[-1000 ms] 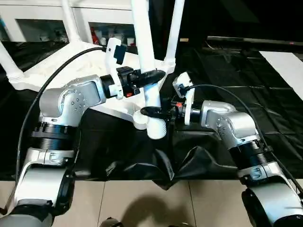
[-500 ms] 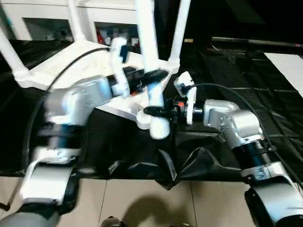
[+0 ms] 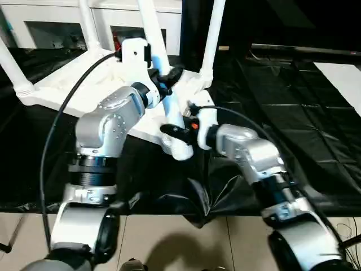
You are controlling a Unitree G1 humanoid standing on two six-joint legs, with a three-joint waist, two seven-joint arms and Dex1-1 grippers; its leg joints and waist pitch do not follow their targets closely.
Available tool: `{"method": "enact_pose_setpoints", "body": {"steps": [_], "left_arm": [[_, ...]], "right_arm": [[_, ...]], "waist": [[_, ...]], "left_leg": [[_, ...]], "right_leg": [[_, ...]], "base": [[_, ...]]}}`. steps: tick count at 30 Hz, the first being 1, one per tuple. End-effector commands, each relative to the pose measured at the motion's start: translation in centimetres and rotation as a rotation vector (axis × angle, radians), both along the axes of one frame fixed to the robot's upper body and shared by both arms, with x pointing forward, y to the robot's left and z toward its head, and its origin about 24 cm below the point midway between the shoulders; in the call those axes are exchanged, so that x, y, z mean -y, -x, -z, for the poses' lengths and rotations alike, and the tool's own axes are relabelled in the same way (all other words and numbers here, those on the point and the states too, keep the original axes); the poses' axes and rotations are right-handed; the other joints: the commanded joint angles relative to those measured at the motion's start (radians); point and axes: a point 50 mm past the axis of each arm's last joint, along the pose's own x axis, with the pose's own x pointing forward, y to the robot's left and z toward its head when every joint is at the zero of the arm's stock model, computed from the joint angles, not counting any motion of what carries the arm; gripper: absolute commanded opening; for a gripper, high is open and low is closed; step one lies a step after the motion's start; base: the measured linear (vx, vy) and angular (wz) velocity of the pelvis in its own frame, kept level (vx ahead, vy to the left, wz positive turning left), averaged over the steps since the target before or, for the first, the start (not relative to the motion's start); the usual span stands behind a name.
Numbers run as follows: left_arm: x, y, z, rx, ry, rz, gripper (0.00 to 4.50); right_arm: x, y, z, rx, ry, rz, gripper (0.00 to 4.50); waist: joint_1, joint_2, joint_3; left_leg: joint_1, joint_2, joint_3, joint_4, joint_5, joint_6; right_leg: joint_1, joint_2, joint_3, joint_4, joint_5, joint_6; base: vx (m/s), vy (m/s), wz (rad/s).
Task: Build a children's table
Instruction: Pick table leg
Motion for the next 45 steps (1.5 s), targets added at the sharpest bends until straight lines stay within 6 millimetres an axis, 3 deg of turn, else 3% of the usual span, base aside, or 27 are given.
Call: {"method": "enact_pose_setpoints", "body": {"steps": [1,6,10,13,16,19,21,23,26,29,30,38,45], "left_arm": [[0.0,0.0,0.1,-0.011,0.018,-0.008,2.24],[0.4,0.3,0.2,-0.020,0.040,0.018,1.87],[0.6,0.4,0.0,-0.013,0.065,0.055,1.81],[0.8,0.6,-0.2,0.005,0.085,0.122,1.80],[1.0,1.0,-0.4,0.020,0.090,0.216,1.79],[0.9,1.1,-0.6,0.024,0.079,0.275,1.79],[0.5,1.1,-1.3,0.047,0.038,0.338,1.79],[0.4,1.1,-1.3,0.049,0.032,0.346,1.79],[0.4,1.4,-2.0,0.057,0.045,0.447,1.79],[0.5,1.8,-2.5,0.047,0.079,0.527,1.79],[0.5,1.9,-2.6,0.046,0.093,0.548,1.79],[0.2,1.8,-3.1,0.021,0.205,0.577,1.79],[-0.1,1.9,-2.8,0.015,0.172,0.594,1.79]], "right_arm": [[0.4,-0.6,-1.0,0.045,0.000,0.031,1.86],[0.3,-0.7,-1.1,0.056,0.001,0.043,1.86],[0.3,-0.9,-1.3,0.078,0.015,0.049,1.86],[0.2,-0.9,-1.8,0.120,0.004,0.029,1.86],[0.5,-0.8,-2.2,0.039,-0.080,-0.016,2.56],[1.2,-0.9,-2.4,0.015,-0.077,-0.035,2.68],[2.9,-0.8,-2.4,-0.034,-0.033,-0.106,2.82],[3.1,-0.8,-2.3,-0.045,-0.023,-0.125,2.94],[4.5,-0.1,-2.8,-0.083,-0.031,-0.259,2.94],[5.0,0.3,-3.3,-0.125,-0.059,-0.327,2.94],[5.0,0.3,-3.4,-0.137,-0.065,-0.342,2.94],[5.0,0.7,-3.0,-0.189,-0.042,-0.384,2.94],[4.8,1.2,-2.7,-0.224,-0.029,-0.426,2.94]], "waist": [[-0.001,0.012,-0.090],[-0.002,0.012,-0.090],[-0.004,0.018,-0.090],[-0.007,0.016,-0.089],[-0.007,0.018,-0.090],[-0.006,0.016,-0.090],[-0.002,0.012,-0.089],[0.000,0.012,-0.091],[0.000,0.002,-0.090],[0.003,0.002,-0.089],[0.000,-0.005,-0.089],[0.002,-0.006,-0.089],[0.007,-0.005,-0.090]], "left_leg": [[0.004,0.000,0.006,-0.058,-0.117,-0.005],[0.003,0.000,0.006,-0.057,-0.116,-0.002],[0.005,0.000,0.005,-0.058,-0.121,-0.002],[0.005,-0.001,0.006,-0.058,-0.132,-0.004],[0.007,0.000,0.006,-0.058,-0.133,0.001],[0.009,0.001,0.007,-0.058,-0.126,0.008],[0.006,0.001,0.008,-0.058,-0.124,0.011],[0.007,0.000,0.008,-0.057,-0.117,0.013],[0.004,-0.003,0.010,-0.055,-0.107,0.023],[0.002,-0.002,0.011,-0.053,-0.096,0.032],[0.001,-0.001,0.012,-0.053,-0.089,0.033],[0.000,-0.001,0.012,-0.051,-0.076,0.031],[0.003,0.000,0.012,-0.052,-0.074,0.026]], "right_leg": [[0.072,-0.071,0.057,-0.071,-0.101,-0.153],[0.071,-0.072,0.057,-0.070,-0.098,-0.152],[0.070,-0.071,0.056,-0.071,-0.098,-0.155],[0.070,-0.071,0.056,-0.073,-0.105,-0.157],[0.070,-0.070,0.056,-0.071,-0.095,-0.163],[0.070,-0.068,0.056,-0.067,-0.075,-0.180],[0.072,-0.069,0.057,-0.067,-0.077,-0.178],[0.075,-0.070,0.057,-0.067,-0.073,-0.176],[0.079,-0.069,0.056,-0.067,-0.081,-0.172],[0.078,-0.069,0.057,-0.067,-0.086,-0.174],[0.076,-0.069,0.056,-0.067,-0.083,-0.182],[0.074,-0.070,0.055,-0.069,-0.115,-0.173],[0.073,-0.071,0.056,-0.068,-0.115,-0.161]], "base": [[0.000,0.000,0.00],[0.000,0.000,0.00],[0.000,0.000,0.00],[0.000,0.000,0.00],[0.000,0.000,0.00],[0.000,0.000,0.00],[0.000,0.000,0.00],[0.000,0.000,0.00],[0.000,0.000,0.00],[0.000,0.000,0.00],[0.000,0.000,0.00],[0.000,0.000,0.00],[0.000,0.000,0.00]]}}
